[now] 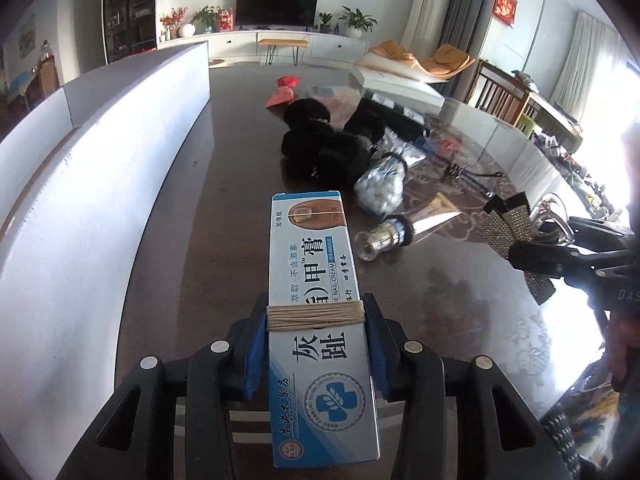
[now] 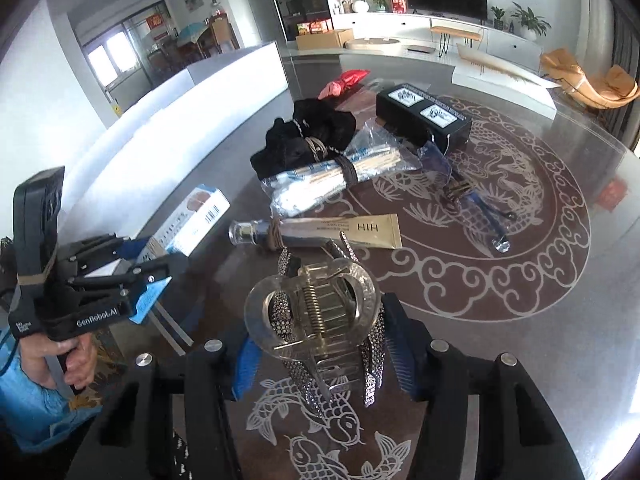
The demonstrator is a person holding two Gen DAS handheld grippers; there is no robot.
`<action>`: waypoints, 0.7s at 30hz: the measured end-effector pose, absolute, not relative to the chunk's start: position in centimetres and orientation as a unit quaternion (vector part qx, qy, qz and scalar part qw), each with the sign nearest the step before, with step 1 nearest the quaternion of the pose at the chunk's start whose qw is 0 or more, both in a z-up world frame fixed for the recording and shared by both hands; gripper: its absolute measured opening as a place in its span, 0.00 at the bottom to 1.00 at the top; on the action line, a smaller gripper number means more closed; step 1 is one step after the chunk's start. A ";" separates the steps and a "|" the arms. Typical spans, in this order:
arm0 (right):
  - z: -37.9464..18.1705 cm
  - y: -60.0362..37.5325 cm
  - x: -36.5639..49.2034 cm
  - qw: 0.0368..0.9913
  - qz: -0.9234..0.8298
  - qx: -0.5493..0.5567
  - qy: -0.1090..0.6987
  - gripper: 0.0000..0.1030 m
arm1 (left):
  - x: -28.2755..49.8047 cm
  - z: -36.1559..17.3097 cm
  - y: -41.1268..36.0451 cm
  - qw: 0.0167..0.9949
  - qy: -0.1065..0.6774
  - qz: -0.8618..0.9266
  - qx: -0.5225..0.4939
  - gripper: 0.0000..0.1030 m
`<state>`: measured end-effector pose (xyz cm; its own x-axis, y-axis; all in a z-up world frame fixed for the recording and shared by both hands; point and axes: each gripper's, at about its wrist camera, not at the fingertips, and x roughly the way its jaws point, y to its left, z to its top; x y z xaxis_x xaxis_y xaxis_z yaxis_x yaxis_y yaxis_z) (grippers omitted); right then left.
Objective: Organize objects
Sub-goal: 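Lift the bow clip and ointment box and carry both toward the cardboard enclosure, then open both grippers to drop the bow clip and ointment box inside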
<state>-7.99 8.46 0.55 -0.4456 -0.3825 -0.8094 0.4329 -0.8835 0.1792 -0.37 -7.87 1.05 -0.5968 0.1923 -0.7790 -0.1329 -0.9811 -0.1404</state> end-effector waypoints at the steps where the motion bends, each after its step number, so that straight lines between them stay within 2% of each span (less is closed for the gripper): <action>1: 1.2 8.1 -8.1 0.242 -0.853 0.462 0.026 0.54 | 0.1 1.9 -7.7 0.094 -0.035 0.897 -0.431 0.42; 7: 5.0 5.2 -8.3 0.265 -0.864 0.428 0.004 0.54 | 2.5 9.1 -10.5 0.098 -0.073 0.923 -0.366 0.42; 12: 8.8 -0.7 -8.5 0.331 -0.854 0.400 -0.034 0.54 | 3.9 13.8 -17.8 0.029 -0.089 0.941 -0.325 0.42; 17: 11.0 -10.4 -8.9 0.418 -0.822 0.383 -0.051 0.54 | 3.2 13.1 -25.3 -0.107 -0.054 0.930 -0.348 0.42; 21: 10.8 -17.4 -9.2 0.450 -0.805 0.384 -0.031 0.54 | 2.7 10.7 -28.6 -0.177 -0.035 0.909 -0.377 0.42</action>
<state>-9.19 -17.36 10.76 -0.2995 -0.7485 -0.5916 0.7012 -0.5932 0.3955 2.66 -28.56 10.66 -0.6533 -0.2950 -0.6973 0.3471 -0.9352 0.0705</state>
